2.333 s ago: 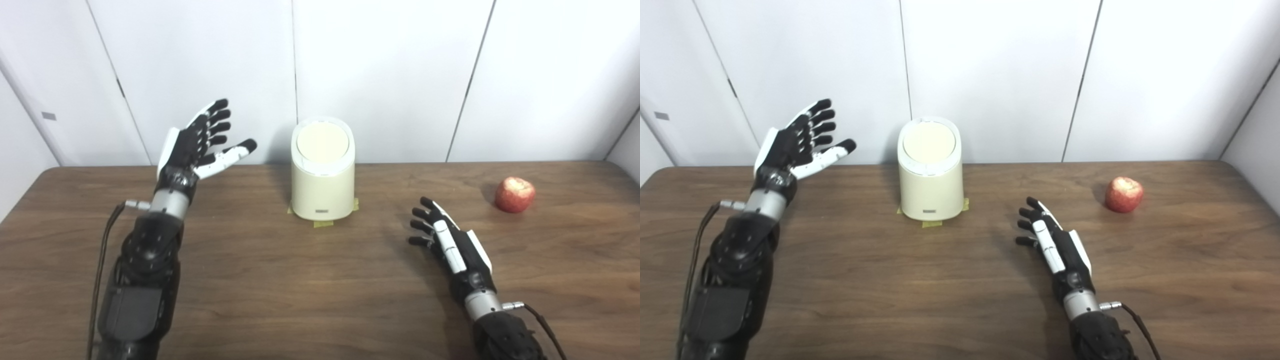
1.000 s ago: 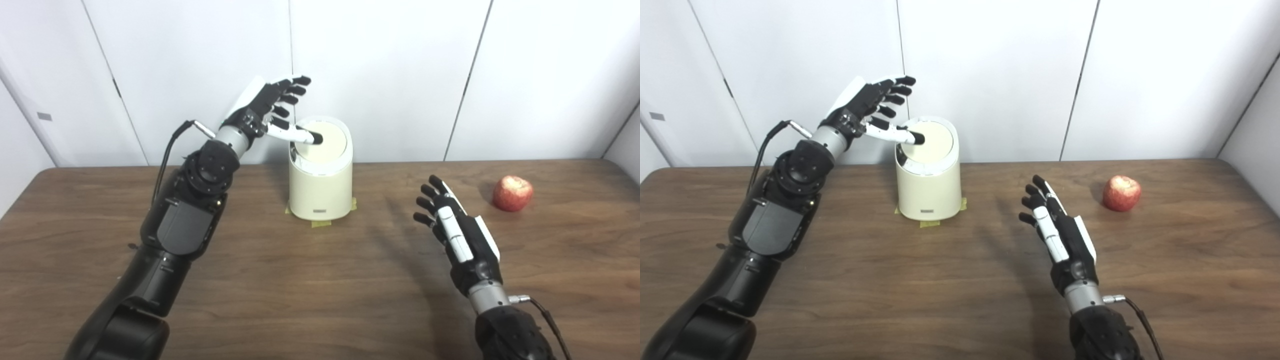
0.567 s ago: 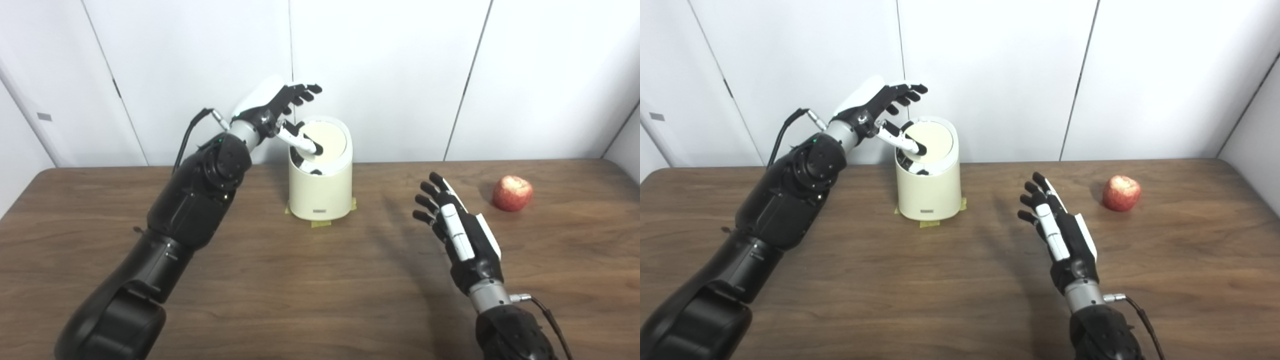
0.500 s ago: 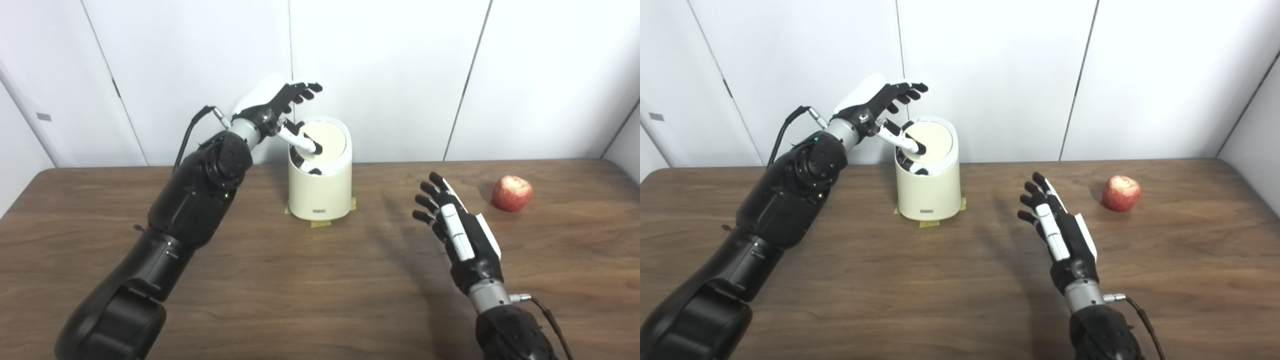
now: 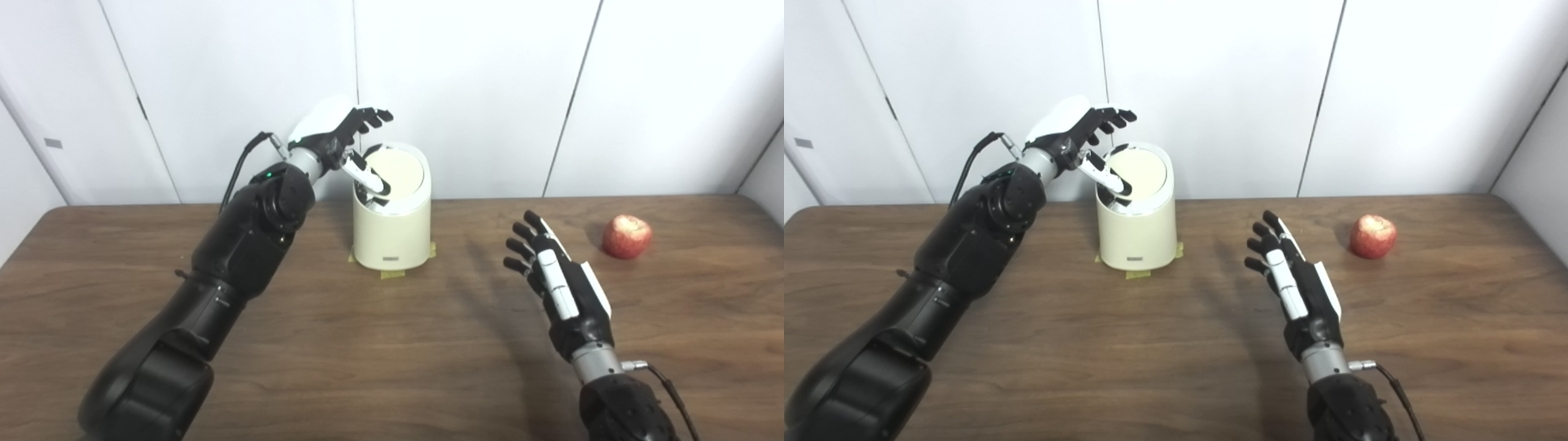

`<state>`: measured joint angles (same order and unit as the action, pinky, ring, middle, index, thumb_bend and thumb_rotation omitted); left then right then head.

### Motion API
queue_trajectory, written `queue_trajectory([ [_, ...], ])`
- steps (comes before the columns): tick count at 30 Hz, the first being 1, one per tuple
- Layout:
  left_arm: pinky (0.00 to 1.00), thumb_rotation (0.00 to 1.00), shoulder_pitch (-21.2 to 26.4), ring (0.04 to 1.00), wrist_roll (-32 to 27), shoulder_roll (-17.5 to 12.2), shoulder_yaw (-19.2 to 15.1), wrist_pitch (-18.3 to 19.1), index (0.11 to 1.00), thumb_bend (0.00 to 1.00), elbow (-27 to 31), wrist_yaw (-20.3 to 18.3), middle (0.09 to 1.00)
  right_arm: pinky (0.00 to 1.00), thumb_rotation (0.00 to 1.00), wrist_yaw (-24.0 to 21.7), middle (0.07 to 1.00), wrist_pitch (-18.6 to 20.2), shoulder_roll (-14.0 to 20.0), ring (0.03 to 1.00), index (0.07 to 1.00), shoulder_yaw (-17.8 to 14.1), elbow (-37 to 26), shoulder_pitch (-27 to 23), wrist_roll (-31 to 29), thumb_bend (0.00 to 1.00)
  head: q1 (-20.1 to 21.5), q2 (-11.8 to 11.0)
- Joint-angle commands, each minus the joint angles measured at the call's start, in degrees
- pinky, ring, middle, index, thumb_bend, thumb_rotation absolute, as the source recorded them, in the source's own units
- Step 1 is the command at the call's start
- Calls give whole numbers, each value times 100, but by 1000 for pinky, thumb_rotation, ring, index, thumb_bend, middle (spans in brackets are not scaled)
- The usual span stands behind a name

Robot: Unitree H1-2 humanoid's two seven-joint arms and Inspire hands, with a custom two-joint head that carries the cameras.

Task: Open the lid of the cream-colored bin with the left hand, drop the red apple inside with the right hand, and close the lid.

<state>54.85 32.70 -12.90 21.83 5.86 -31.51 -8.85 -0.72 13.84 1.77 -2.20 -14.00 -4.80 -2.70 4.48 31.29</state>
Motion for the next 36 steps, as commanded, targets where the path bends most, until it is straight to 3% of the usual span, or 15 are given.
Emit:
queue_trajectory([
  [1,682,4,421,795,135,12,0,-145,838,879,28,198,817,809,852,29,909,-116,-4,876,942,-24,-213,-140,1,582,19,-3],
  [12,642,13,502,777,338,109,136,-323,827,905,-162,282,804,811,847,36,912,-159,11,875,944,-14,-164,-161,-12,599,34,-28],
  [17,674,10,499,797,430,115,167,-322,826,908,-144,245,809,811,851,42,910,-184,13,872,946,-18,-151,-158,-10,585,41,-15],
  [36,739,13,590,807,1910,-211,1125,-496,858,936,-39,250,829,809,854,19,906,-92,64,873,942,-12,-262,-141,-32,611,42,72],
])
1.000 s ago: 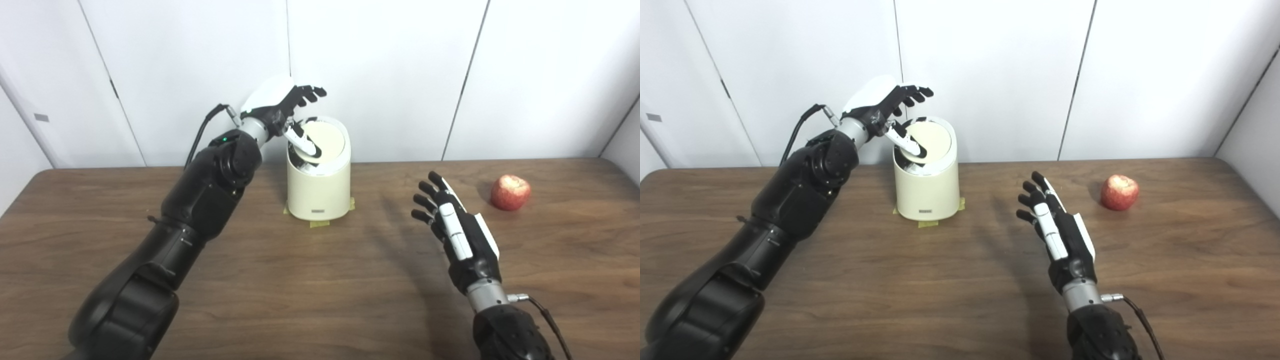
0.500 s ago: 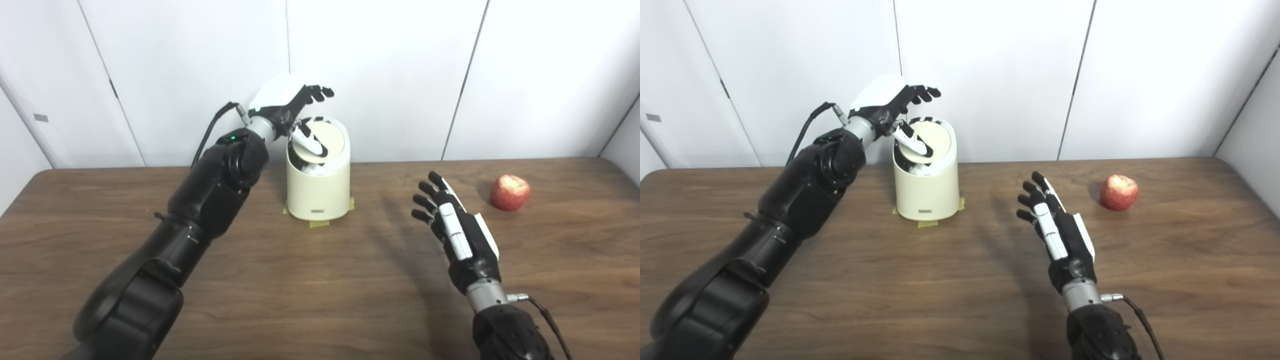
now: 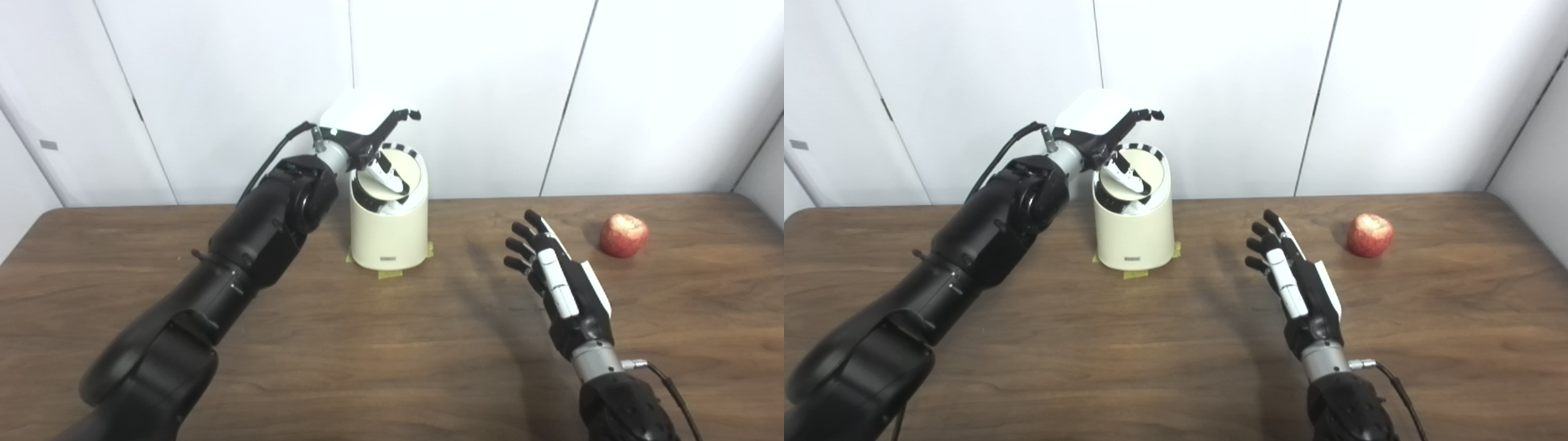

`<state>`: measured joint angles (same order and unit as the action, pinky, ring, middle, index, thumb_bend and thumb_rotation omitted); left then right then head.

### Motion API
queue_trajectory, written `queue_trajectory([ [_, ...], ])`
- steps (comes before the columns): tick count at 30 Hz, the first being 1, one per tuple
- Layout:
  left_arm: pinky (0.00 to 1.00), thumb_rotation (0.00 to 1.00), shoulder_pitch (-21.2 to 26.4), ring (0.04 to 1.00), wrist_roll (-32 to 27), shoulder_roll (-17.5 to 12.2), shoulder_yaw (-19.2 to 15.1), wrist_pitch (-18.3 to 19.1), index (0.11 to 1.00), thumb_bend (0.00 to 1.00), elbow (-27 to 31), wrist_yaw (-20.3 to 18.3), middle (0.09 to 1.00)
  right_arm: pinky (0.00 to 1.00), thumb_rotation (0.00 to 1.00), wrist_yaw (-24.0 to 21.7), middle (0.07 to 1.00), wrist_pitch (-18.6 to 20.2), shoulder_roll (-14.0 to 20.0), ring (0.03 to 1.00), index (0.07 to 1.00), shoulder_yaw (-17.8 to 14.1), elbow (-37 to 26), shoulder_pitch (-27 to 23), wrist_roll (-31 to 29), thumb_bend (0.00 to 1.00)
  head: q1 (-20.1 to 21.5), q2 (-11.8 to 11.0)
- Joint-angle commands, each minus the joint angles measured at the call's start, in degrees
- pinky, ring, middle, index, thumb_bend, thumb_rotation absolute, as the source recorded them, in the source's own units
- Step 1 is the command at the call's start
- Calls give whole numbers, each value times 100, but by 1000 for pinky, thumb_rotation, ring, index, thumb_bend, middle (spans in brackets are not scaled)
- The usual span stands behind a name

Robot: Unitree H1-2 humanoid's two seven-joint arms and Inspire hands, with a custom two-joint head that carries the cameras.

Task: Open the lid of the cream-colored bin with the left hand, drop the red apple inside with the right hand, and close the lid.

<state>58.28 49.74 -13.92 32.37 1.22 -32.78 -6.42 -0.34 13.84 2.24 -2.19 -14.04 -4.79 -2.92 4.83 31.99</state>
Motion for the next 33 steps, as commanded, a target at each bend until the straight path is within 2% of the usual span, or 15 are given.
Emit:
queue_trajectory([
  [1,751,14,247,810,280,-128,121,-46,860,937,104,-4,830,809,854,-16,906,-76,17,872,942,-12,-274,-137,-12,612,3,3],
  [6,792,15,225,820,544,-248,301,-146,864,949,245,-79,829,810,853,-15,903,-71,38,870,940,-19,-270,-141,-6,603,-1,30],
  [22,808,0,97,823,651,-316,275,-157,859,949,349,-196,830,805,846,-7,903,-41,25,873,942,-7,-296,-135,-21,592,6,13],
  [26,797,15,105,818,613,-310,185,-75,863,936,401,-251,828,798,840,-3,903,-42,27,872,943,-9,-284,-134,-16,596,6,13],
  [33,696,40,89,798,158,-269,-397,63,847,931,679,-364,819,804,851,-7,901,-68,49,869,942,0,-227,-157,16,612,4,4],
])
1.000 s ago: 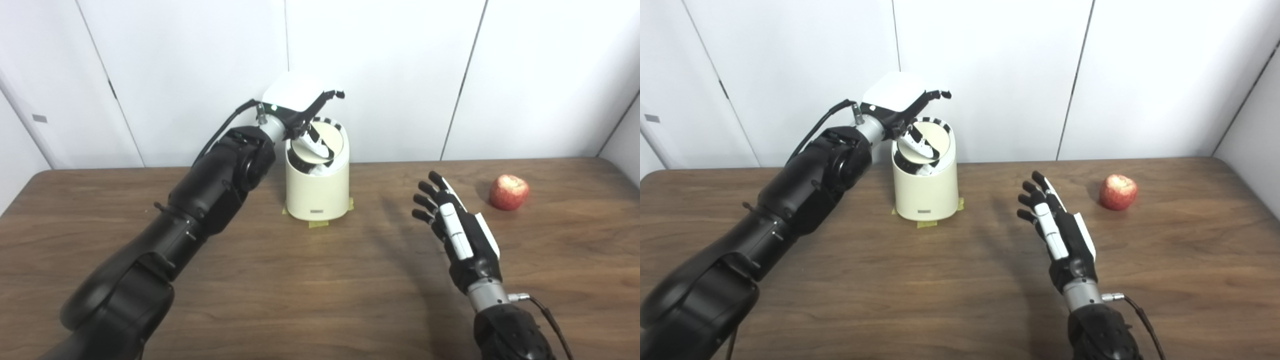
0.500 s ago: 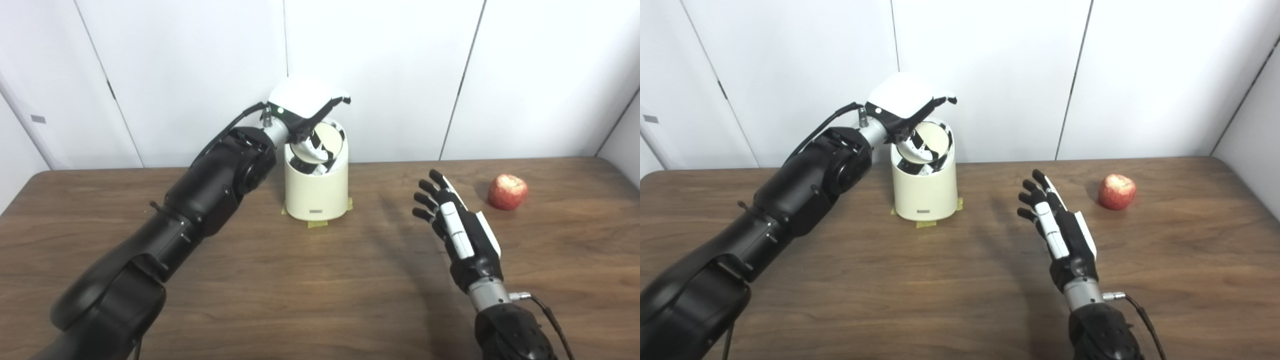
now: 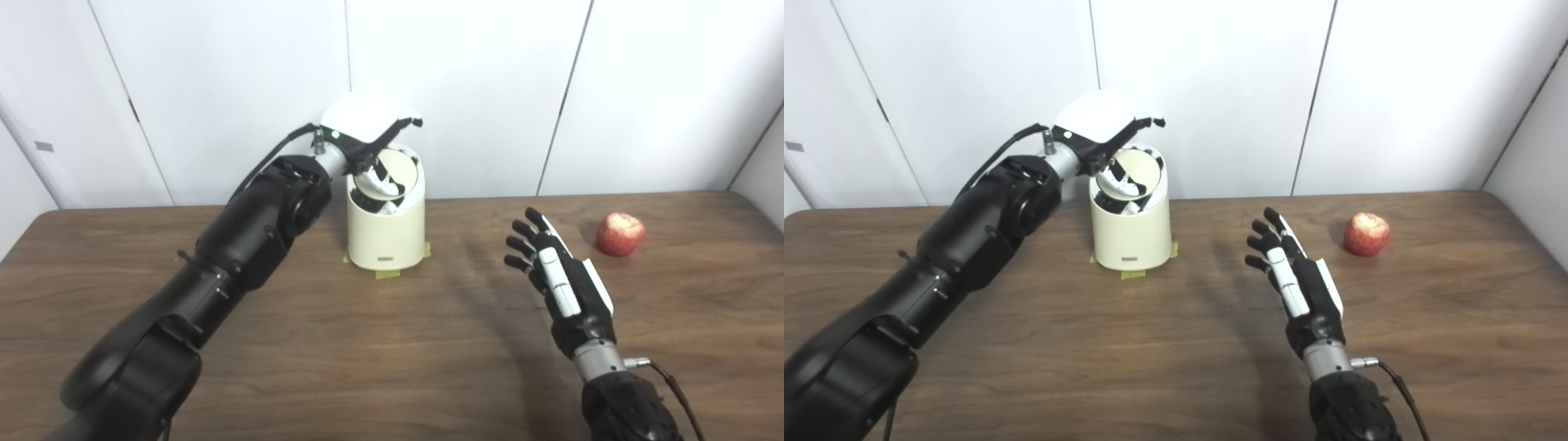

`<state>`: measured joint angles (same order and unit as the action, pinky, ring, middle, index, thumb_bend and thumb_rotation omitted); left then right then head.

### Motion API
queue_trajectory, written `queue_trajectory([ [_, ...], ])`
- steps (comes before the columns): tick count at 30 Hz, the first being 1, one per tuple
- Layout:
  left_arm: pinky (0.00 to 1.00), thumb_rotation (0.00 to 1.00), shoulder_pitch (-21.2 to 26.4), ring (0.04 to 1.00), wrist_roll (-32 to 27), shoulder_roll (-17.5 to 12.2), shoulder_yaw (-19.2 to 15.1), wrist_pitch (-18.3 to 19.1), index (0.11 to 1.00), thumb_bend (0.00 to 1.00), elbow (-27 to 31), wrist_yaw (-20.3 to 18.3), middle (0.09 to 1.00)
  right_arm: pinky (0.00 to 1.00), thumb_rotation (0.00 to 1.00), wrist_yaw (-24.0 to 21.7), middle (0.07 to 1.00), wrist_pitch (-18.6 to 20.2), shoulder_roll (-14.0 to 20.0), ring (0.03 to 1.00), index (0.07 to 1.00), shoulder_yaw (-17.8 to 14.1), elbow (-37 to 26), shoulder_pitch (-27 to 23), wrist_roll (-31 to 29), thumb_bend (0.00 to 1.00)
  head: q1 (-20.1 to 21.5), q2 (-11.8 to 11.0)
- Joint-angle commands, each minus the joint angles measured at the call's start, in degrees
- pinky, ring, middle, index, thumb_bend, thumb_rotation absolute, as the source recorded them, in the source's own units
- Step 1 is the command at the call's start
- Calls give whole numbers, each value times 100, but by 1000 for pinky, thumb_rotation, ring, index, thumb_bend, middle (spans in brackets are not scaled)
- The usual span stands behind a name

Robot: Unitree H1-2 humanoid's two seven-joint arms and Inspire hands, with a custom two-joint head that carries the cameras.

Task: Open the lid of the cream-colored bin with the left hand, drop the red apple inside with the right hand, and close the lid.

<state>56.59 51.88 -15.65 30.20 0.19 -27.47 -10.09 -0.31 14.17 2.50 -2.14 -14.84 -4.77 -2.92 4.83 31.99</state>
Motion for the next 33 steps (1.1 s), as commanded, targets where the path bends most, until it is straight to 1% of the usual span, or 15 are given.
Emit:
queue_trajectory([
  [1,685,47,266,797,-96,-100,-238,204,847,925,208,-56,821,804,851,-10,901,-93,17,869,943,-11,-145,-163,2,612,-1,4],
  [3,690,49,281,801,-124,-115,-305,247,848,917,295,-142,827,807,847,-6,902,-86,8,871,943,-21,-142,-165,-18,612,0,5],
  [6,736,33,317,833,-170,-142,-412,309,840,920,405,-264,846,805,847,-3,899,-84,7,866,938,-28,-140,-163,-23,613,3,8],
  [7,737,27,323,836,-197,-152,-442,315,837,921,435,-289,847,803,849,-5,900,-84,11,865,938,-23,-145,-160,-12,612,2,10],
  [8,728,24,329,833,-195,-161,-456,321,834,921,457,-302,845,801,851,-8,900,-85,17,865,940,-17,-148,-156,-2,610,8,14],
  [11,646,28,350,765,-131,-195,-450,288,820,926,478,-276,810,797,853,-8,901,-107,26,865,941,-15,-129,-155,10,606,8,19],
  [14,619,24,350,745,-102,-214,-430,270,812,926,462,-261,797,793,854,-7,900,-107,24,865,938,-17,-124,-155,8,606,8,19],
  [16,701,21,346,798,-100,-214,-418,282,813,928,443,-295,816,795,853,-13,899,-101,29,865,939,-18,-127,-154,2,605,3,24],
  [18,738,18,337,819,-80,-205,-388,287,818,929,406,-302,828,792,856,-14,899,-96,35,864,940,-16,-128,-155,8,606,6,23],
  [20,726,25,327,814,-37,-193,-338,262,823,932,352,-269,825,790,855,-11,898,-93,28,863,939,-18,-130,-155,1,603,8,22],
  [22,676,36,317,780,-40,-162,-314,239,820,940,295,-228,804,795,851,-8,899,-79,17,867,941,-18,-138,-152,-7,602,13,23],
  [25,652,41,309,766,-70,-100,-321,199,816,948,232,-169,800,802,847,-8,899,-93,15,870,943,-10,-124,-147,2,605,14,27],
  [28,695,49,333,802,-49,-75,-317,175,821,941,202,-139,822,801,846,3,896,-104,8,866,940,-13,-104,-152,9,607,20,29],
  [33,738,56,385,832,-30,-52,-345,159,822,943,136,-86,837,800,847,13,895,-118,8,865,942,-6,-48,-175,31,598,18,27],
])
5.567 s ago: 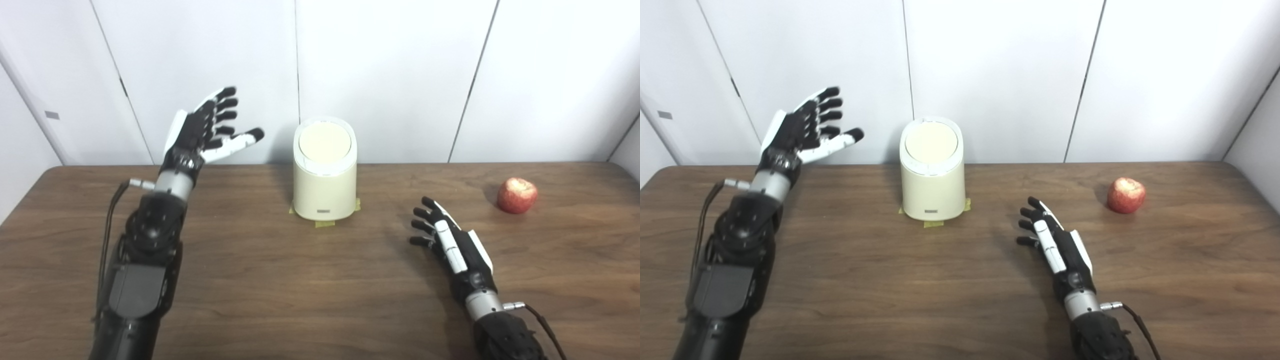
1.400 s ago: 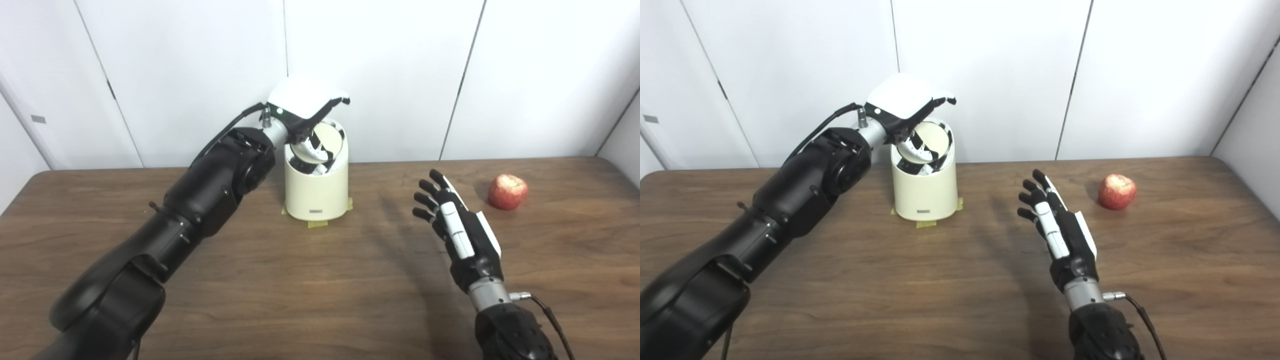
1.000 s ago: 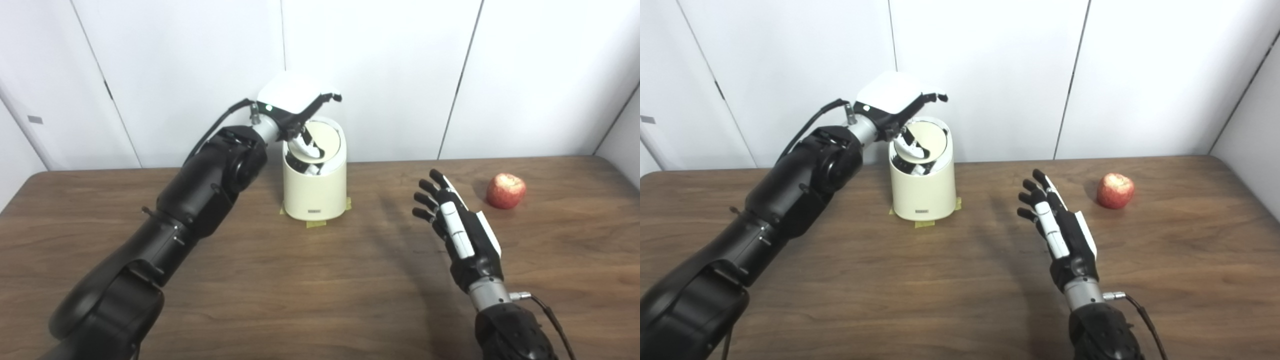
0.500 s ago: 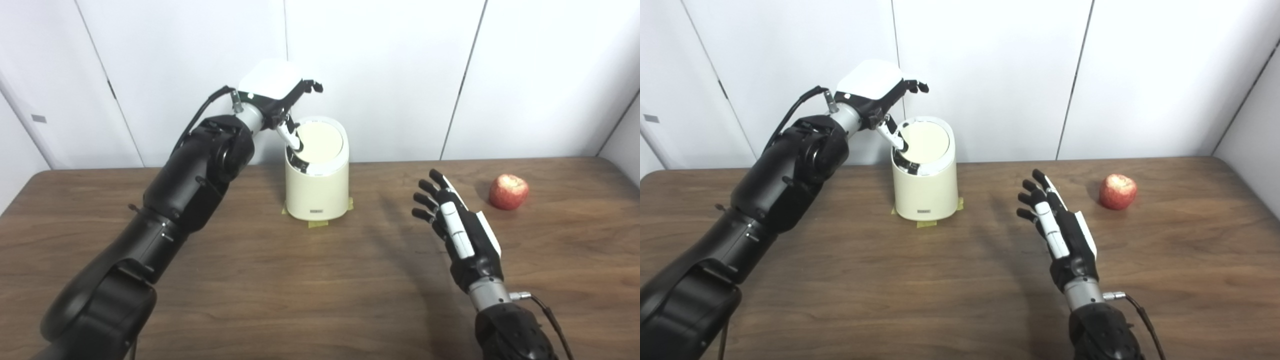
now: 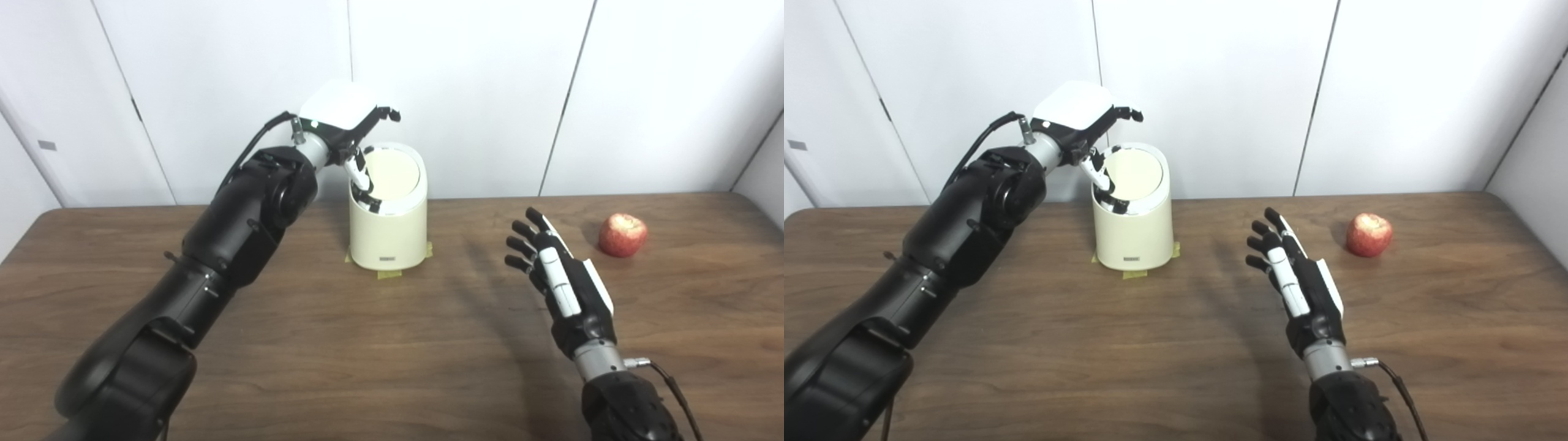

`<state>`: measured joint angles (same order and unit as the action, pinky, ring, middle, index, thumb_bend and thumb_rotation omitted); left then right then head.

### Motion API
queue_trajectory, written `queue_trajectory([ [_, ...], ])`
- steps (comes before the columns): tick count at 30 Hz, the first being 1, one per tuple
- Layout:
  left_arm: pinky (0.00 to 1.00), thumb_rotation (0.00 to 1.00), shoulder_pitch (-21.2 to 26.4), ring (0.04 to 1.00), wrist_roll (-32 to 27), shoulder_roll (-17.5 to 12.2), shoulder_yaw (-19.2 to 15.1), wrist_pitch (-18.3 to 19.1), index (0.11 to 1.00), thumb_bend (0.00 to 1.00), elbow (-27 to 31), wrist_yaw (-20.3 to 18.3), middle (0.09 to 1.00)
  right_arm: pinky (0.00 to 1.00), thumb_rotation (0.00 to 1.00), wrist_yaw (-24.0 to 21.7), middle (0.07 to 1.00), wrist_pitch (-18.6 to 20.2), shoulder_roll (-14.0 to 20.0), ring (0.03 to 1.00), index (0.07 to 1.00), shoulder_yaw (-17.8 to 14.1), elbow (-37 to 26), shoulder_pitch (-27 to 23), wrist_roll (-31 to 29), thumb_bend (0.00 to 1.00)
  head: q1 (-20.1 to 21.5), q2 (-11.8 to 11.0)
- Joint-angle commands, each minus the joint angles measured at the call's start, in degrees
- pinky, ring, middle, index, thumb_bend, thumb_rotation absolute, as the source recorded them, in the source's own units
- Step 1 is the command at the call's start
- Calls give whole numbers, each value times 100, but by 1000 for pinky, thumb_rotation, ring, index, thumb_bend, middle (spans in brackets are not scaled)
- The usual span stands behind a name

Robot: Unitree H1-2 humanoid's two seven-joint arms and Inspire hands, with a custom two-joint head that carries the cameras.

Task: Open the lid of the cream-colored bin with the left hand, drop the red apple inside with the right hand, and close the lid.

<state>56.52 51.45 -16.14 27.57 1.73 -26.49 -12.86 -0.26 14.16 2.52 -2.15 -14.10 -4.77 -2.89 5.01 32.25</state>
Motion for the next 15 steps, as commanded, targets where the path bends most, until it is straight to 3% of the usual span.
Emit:
queue_trajectory([
  [1,750,55,401,838,7,1,-87,6,824,940,31,188,840,801,846,9,896,-114,1,866,943,-7,-115,-180,23,596,-7,1],
  [7,748,54,435,831,-28,-2,-94,-50,823,934,-3,203,841,804,846,47,891,-48,-51,859,939,22,-134,-208,55,580,-8,-12],
  [15,614,49,506,747,-7,-17,-92,-106,813,923,19,231,798,806,852,67,887,-90,-62,858,943,51,-73,-227,95,553,-9,-1],
])
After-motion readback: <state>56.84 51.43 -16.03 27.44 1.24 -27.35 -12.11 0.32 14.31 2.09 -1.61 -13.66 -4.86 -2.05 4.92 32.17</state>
